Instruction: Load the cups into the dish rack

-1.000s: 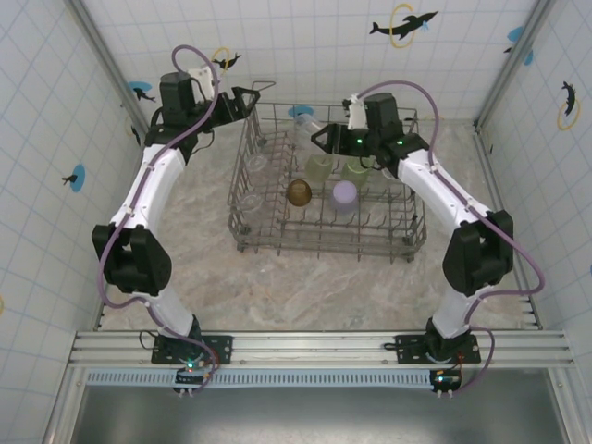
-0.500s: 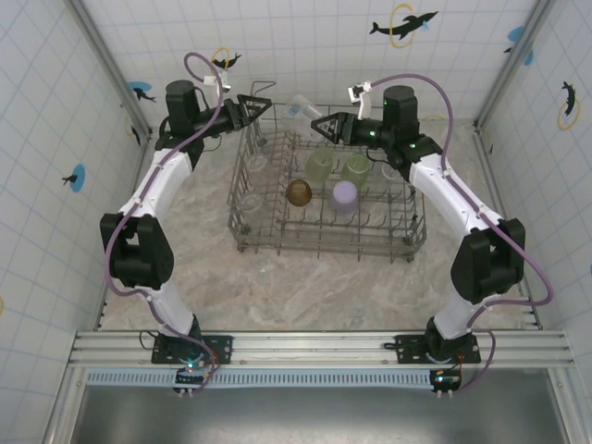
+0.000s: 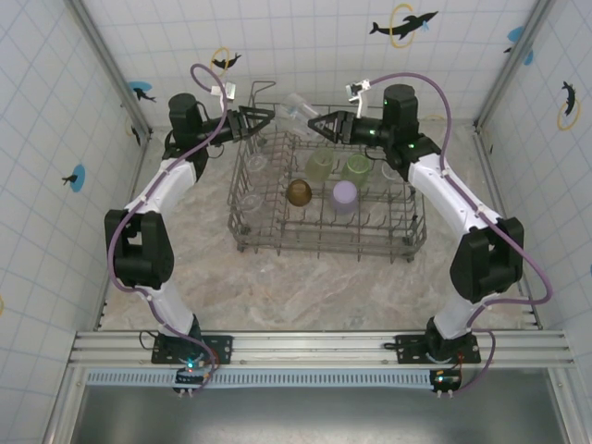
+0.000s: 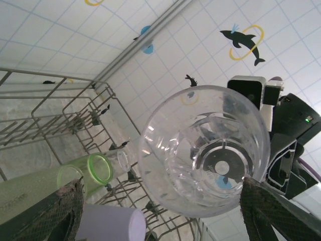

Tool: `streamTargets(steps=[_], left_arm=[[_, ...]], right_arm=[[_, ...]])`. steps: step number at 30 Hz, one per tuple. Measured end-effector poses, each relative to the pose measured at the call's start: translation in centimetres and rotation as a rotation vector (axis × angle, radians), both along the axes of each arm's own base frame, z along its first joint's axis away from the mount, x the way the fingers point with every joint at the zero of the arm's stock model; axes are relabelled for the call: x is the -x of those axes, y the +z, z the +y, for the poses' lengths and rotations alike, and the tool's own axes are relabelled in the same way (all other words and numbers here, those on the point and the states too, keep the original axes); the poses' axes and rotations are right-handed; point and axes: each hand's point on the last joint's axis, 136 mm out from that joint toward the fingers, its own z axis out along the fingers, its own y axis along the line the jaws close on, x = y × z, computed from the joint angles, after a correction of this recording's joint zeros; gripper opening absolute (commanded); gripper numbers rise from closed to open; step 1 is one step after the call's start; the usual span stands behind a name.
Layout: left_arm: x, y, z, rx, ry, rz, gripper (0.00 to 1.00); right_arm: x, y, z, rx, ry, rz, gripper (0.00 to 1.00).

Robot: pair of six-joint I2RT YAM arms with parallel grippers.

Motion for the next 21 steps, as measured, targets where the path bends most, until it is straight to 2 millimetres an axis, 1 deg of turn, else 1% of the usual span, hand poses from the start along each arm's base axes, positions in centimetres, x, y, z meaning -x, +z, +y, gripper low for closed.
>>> streamTargets(steps=[6, 9, 12, 15, 18, 21], left_arm=[[0.5, 0.4, -0.1, 0.017, -0.025, -0.022, 0.85], [0.9, 0.6, -0.1, 0.024, -0.039, -0.036, 0.84], [1.2, 0.9, -0.3, 0.031, -0.054, -0.049, 0.76], [1.8, 1.2, -0.9, 0.037, -0.085, -0.062, 0.69], [2.5, 1.5, -1.8, 0.04, -0.119, -0.074, 0.57], [2.6, 1.3, -1.9, 0.04, -0.125, -0.063, 0.49]], right_arm=[[-0.3, -1.7, 0.6, 0.01, 0.017, 0.038, 0.34], [-0.2, -2.3, 0.8, 0.012, 0.024, 0.058, 0.34], [-0.2, -2.8, 1.2, 0.009, 0.033, 0.074, 0.34], [-0.4, -3.6, 1.7, 0.007, 0.049, 0.096, 0.34], [-0.6, -4.9, 2.0, 0.013, 0.066, 0.125, 0.34], [-0.3, -5.0, 2.3, 0.006, 0.092, 0.129, 0.34]])
